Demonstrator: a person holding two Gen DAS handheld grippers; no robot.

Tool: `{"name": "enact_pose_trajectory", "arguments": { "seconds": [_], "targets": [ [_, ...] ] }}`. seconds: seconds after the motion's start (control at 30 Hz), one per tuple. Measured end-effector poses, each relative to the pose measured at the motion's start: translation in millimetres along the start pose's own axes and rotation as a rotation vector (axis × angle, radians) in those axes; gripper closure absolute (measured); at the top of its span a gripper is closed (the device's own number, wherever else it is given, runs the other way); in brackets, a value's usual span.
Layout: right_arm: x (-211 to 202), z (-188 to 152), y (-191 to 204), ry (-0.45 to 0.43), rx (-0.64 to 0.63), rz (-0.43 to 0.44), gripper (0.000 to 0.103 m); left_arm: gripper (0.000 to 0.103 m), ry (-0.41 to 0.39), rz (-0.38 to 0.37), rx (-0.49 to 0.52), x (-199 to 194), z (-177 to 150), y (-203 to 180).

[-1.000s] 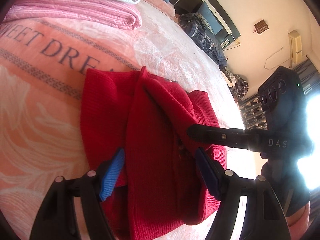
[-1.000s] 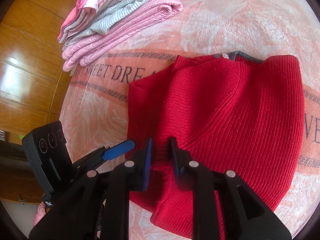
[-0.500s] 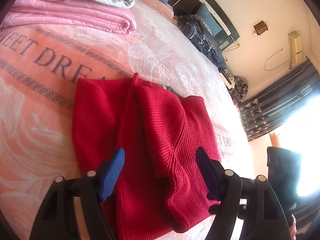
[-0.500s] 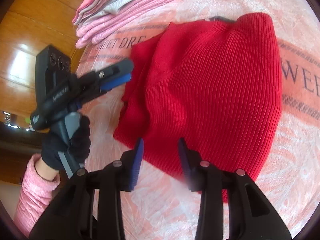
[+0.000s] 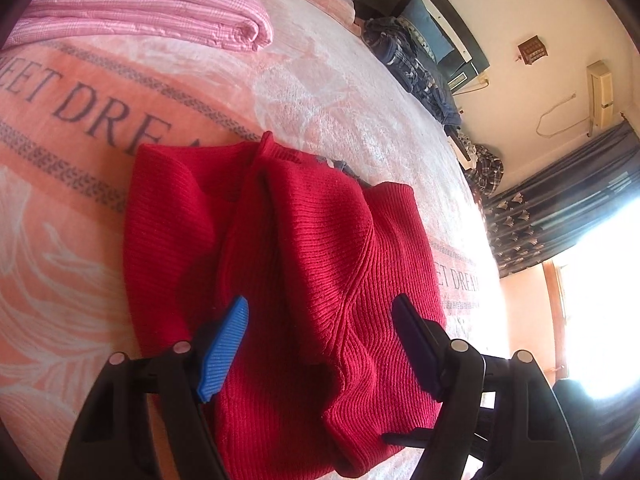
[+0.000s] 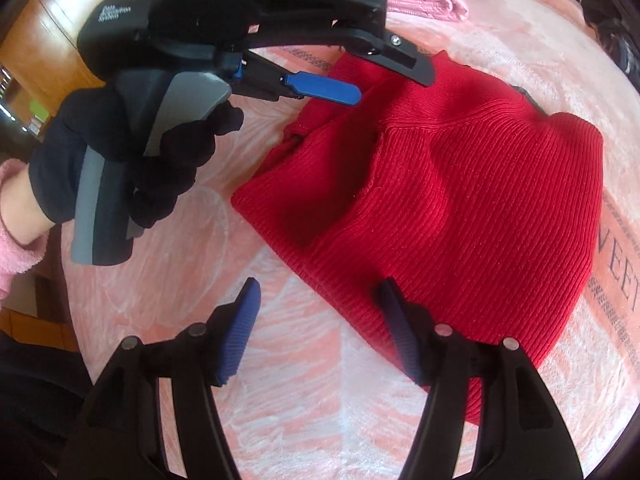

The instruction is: Fold small clothes

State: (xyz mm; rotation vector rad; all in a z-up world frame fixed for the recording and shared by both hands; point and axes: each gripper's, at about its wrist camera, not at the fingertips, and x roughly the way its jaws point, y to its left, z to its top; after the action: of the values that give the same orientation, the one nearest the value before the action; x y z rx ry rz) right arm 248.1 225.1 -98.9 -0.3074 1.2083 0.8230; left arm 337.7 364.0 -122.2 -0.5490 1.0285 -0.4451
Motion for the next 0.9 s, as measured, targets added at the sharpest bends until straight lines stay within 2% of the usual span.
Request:
{"name": "enact_pose_trajectory", "arguments": {
  "seconds": [0.07,0.13,0.17,0.2,0.27,0.4,0.5,0.67,0.83,0.9],
  "targets": [
    [8,1,2,0.013,-0.017,-0.036,0.042,0.028,0.007,-0.004,0.001,1,0,-1],
    [11,2,-1,0.015,-0.013,-0.055,0.056,0.028,0.011,-0.009,0.004,2,0,-3],
    [11,3,-4,0.013,-0.004,-0.052,0.069,0.028,0.012,-0.012,0.003,2,0,-3],
    [8,3,-9,0.009,0.014,-0.038,0.080,0.028,0.013,-0.016,-0.002,1,0,-4],
    [0,4,-24,-0.006,0.086,0.038,0.094,0.028,0.017,-0.027,-0.008,2,1,-4],
    [-25,3,-59,-0.081,0.252,0.225,0.096,0.027,0.042,-0.059,-0.051,7,1,-2],
    [-47,1,-75,-0.139,0.312,0.305,0.096,0.026,0.078,-0.090,-0.097,17,1,-1],
    [-78,1,-86,-0.213,0.308,0.337,0.096,0.023,0.151,-0.142,-0.181,40,-2,-1],
    [-89,-2,-89,-0.224,0.307,0.366,0.096,0.023,0.174,-0.218,-0.224,55,6,-12],
    [-90,-2,-87,-0.220,0.305,0.374,0.097,0.022,0.161,-0.238,-0.247,62,14,-13]
  ]
}}
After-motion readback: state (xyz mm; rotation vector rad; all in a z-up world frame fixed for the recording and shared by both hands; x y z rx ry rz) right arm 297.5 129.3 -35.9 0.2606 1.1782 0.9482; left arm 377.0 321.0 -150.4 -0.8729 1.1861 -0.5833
